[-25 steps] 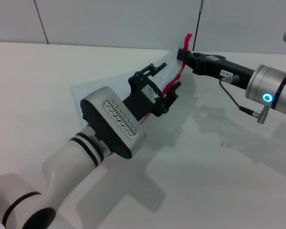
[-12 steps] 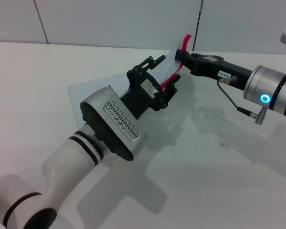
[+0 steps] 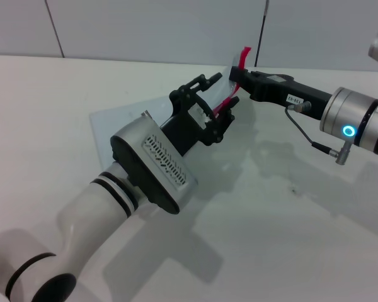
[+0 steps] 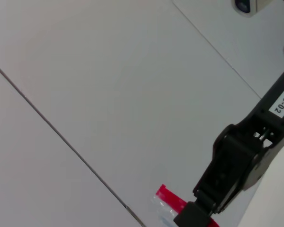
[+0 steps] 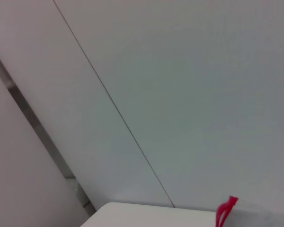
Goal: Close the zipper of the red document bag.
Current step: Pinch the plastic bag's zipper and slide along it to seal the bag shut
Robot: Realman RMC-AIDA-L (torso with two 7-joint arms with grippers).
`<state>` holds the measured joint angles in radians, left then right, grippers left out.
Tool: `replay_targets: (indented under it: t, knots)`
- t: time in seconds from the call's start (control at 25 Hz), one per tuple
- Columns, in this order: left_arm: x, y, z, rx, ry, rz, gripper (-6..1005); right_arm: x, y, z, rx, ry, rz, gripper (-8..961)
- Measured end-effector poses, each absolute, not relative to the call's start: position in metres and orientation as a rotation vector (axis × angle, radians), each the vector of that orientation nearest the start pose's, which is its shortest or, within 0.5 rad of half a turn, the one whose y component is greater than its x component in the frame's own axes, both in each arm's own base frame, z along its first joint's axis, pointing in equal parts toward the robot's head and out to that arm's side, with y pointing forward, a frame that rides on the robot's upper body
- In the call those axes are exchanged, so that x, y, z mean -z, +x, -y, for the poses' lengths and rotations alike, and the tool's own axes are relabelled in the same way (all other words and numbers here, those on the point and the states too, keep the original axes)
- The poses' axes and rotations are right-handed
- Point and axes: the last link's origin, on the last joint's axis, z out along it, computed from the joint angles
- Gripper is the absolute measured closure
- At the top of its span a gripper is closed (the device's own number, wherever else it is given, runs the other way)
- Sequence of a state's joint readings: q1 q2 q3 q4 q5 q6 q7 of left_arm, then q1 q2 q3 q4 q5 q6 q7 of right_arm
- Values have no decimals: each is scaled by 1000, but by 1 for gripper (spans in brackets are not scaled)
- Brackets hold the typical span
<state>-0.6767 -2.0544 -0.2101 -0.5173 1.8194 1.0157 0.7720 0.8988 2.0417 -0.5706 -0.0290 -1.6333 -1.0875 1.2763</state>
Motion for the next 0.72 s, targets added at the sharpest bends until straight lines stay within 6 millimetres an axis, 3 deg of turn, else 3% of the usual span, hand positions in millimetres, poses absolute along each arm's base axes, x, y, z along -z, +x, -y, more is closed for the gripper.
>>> replay_targets:
  t: [0.72]
  knots:
    - [112, -194, -346, 383, -1976, -335, 742, 63, 192, -414, -989, -2347, -1006, 940]
